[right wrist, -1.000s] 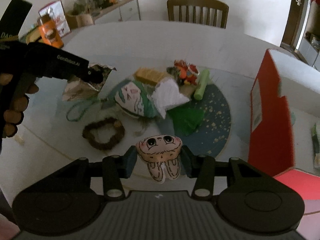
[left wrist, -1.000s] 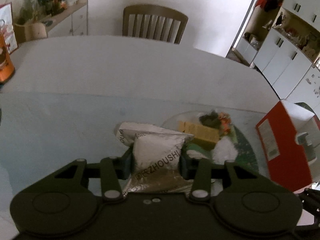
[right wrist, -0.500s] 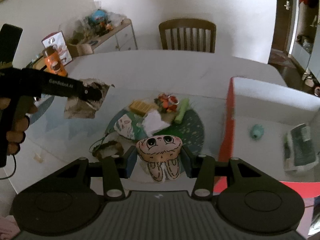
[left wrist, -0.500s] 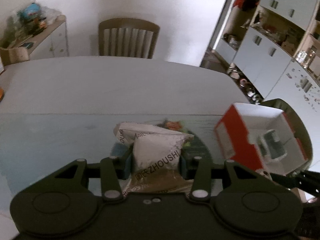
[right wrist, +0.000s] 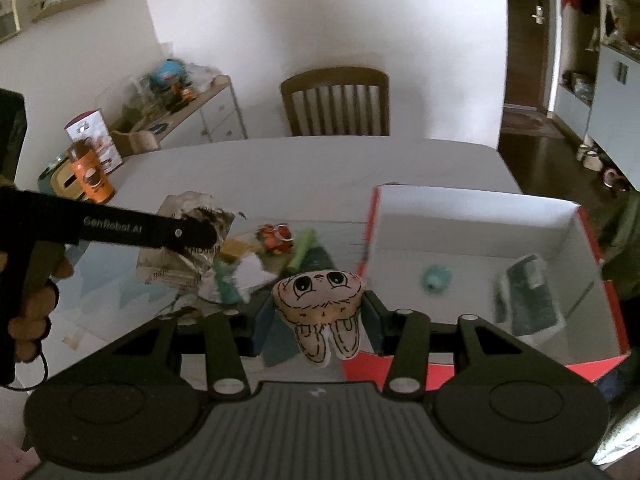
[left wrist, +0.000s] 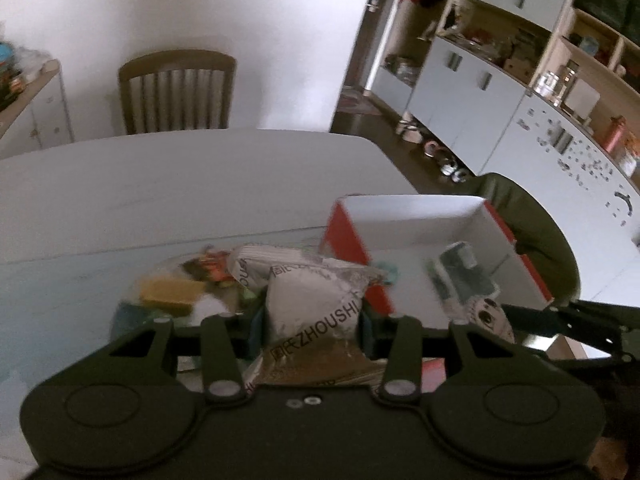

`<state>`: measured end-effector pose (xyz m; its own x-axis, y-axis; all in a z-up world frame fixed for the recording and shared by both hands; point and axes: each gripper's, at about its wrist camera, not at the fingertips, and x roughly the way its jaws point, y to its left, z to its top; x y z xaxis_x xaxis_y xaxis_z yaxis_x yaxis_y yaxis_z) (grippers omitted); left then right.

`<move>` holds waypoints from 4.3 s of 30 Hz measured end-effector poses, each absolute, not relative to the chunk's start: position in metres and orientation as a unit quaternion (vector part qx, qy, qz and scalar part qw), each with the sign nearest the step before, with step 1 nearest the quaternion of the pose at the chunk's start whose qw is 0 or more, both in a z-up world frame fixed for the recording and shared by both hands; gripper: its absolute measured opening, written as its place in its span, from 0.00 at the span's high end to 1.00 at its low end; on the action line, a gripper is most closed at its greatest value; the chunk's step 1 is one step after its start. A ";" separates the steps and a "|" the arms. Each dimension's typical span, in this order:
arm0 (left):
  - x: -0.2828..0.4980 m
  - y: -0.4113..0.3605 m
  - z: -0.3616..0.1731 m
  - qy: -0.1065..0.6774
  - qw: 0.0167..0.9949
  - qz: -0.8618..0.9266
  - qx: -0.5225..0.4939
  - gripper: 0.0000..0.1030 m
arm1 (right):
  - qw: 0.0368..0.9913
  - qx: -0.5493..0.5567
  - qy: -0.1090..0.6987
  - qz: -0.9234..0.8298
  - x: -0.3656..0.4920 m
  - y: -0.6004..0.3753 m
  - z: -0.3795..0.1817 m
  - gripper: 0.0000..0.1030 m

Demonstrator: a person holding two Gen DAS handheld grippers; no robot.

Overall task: Organize objects
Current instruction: 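Carry the bag and plush into the box and open both grippers, then withdraw both grippers from the box back toward the table pile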

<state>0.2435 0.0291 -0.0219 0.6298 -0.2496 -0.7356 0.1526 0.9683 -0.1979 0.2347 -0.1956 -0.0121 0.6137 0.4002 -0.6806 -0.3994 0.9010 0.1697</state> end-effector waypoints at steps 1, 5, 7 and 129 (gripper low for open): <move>0.244 0.022 -0.022 0.416 0.900 -0.116 -0.057 0.58 | 0.899 0.001 0.378 0.221 0.236 -0.201 -0.012 0.55; 0.248 -0.007 -0.024 0.419 0.898 -0.130 -0.045 0.58 | 0.902 0.005 0.376 0.213 0.241 -0.223 -0.012 0.55; 0.252 -0.019 -0.026 0.421 0.896 -0.135 -0.042 0.58 | 0.902 0.006 0.376 0.210 0.244 -0.232 -0.014 0.55; 0.253 -0.028 -0.024 0.402 0.904 -0.140 -0.040 0.11 | 0.895 0.069 0.387 0.208 0.270 -0.292 -0.024 0.19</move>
